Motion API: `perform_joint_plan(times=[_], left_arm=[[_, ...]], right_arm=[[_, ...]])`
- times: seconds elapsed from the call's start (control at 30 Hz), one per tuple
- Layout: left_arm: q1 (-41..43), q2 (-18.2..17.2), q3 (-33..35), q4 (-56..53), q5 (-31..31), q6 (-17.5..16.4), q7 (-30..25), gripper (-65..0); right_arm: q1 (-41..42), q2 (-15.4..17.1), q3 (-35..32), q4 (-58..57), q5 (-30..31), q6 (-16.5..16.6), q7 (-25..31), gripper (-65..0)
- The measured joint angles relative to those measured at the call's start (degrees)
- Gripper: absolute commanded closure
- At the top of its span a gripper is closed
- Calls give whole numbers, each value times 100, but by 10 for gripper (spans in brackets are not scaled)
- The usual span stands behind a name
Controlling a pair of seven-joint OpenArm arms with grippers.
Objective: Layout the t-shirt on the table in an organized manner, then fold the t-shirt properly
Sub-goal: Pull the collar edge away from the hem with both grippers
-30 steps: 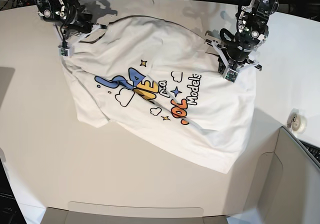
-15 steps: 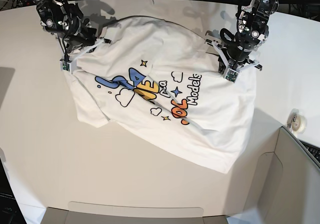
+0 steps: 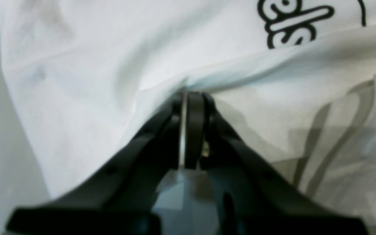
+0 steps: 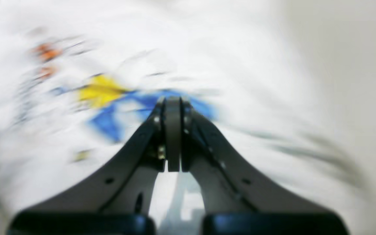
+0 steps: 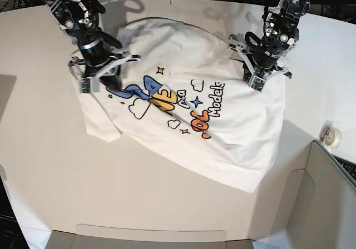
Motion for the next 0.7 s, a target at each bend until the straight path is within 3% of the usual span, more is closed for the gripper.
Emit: perform_joint_plan(times=[0.1, 0.2, 0.33, 0.43, 0.53, 0.7], left_arm=[[-35, -15, -2, -4, -24, -20, 9, -28], [-129, -15, -2, -28, -20, -22, 83, -28], [-157, -13, -2, -68, -13, -22, 76, -28], [-162, -13, -2, -109, -15, -42, 26, -28], [-162, -13, -2, -116, -17, -39, 20, -28], [-175, -13, -2, -120, -17, -39, 20, -28]], right_arm=[[645, -136, -1357, -7, -13, 109, -48, 0], [927, -247, -1947, 4, 24, 103, -841, 0], [619, -485, -1714, -7, -57, 9, -1753, 0], [232, -514, -1357, -7, 17, -380, -2385, 0], [70, -463, -951, -7, -68, -601, -2542, 0], [-85, -389, -796, -7, -24, -590, -2579, 0]])
